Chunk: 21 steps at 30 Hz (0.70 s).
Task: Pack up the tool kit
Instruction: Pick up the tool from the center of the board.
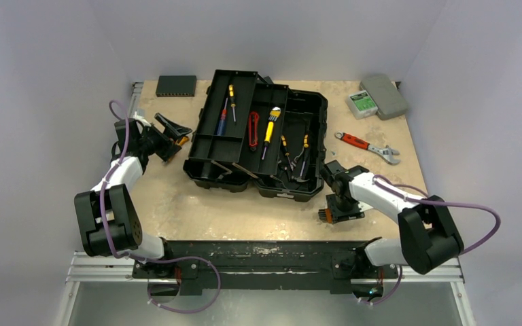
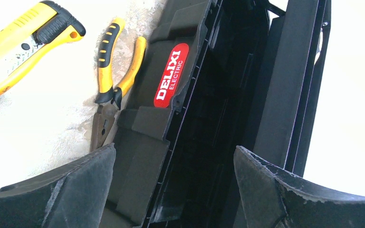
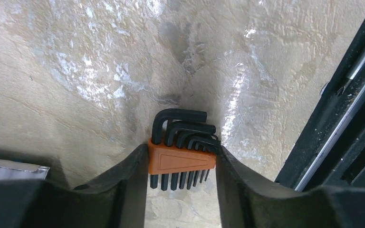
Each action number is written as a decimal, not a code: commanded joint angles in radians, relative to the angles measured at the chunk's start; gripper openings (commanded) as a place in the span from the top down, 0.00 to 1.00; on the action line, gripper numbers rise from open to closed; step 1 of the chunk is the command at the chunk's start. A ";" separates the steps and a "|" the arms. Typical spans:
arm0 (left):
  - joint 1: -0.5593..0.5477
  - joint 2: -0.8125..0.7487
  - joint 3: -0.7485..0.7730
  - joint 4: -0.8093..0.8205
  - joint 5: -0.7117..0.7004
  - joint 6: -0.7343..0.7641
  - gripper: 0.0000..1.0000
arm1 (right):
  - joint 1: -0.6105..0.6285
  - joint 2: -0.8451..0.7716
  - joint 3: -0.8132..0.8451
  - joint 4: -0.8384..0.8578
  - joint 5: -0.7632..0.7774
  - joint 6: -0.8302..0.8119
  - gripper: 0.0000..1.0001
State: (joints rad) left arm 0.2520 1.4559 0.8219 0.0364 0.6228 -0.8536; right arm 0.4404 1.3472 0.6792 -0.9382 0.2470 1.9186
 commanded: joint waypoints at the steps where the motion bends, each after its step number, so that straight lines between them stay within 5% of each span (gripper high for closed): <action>1: -0.005 -0.034 -0.003 0.045 0.004 0.004 0.09 | -0.005 -0.010 0.022 -0.049 0.100 0.022 0.70; 12: -0.009 -0.035 -0.006 0.046 -0.001 0.007 0.09 | -0.009 -0.299 0.086 -0.218 0.281 0.009 0.88; 19: -0.013 -0.042 -0.008 0.041 -0.009 0.010 0.09 | -0.008 -0.450 0.243 -0.279 0.425 -0.155 0.92; 21: -0.014 -0.042 -0.007 0.042 -0.010 0.010 0.09 | -0.008 -0.463 0.304 -0.274 0.459 -0.242 1.00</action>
State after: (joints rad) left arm 0.2451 1.4502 0.8204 0.0395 0.6197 -0.8536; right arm 0.4366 0.9180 0.8589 -1.1648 0.5526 1.8137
